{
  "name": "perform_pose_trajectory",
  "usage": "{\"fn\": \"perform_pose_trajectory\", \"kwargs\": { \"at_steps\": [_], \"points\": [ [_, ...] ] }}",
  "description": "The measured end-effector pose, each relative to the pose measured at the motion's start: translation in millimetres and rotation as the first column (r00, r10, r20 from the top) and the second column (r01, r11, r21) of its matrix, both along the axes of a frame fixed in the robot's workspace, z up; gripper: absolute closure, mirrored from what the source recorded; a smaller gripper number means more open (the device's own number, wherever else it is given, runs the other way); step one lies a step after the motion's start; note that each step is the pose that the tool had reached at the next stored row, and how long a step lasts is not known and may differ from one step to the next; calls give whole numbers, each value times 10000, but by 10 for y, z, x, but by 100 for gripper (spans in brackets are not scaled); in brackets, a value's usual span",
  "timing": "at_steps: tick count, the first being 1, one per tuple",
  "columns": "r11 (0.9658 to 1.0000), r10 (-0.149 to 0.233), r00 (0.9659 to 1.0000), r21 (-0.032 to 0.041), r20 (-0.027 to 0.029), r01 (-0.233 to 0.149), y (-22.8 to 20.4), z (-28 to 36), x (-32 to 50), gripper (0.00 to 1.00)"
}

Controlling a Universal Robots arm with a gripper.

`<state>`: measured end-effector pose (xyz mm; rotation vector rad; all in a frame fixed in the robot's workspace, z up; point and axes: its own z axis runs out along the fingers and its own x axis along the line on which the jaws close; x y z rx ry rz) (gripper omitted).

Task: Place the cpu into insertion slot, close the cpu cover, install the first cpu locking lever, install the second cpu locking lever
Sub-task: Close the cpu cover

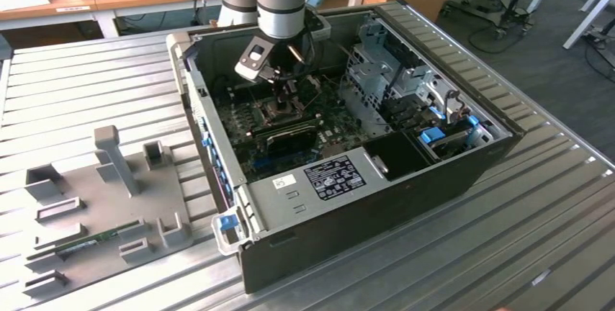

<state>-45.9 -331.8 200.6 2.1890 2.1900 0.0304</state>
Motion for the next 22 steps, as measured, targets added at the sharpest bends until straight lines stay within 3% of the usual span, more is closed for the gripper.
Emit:
{"fn": "perform_pose_trajectory", "kwargs": {
  "at_steps": [7,17,22],
  "points": [
    [10000,-1,10000,-17,-11,1,-3,122,-2,90],
    [10000,-1,10000,-18,-12,1,-3,347,-2,90],
    [10000,0,10000,-15,-10,0,-3,394,-2,90]
  ]
}}
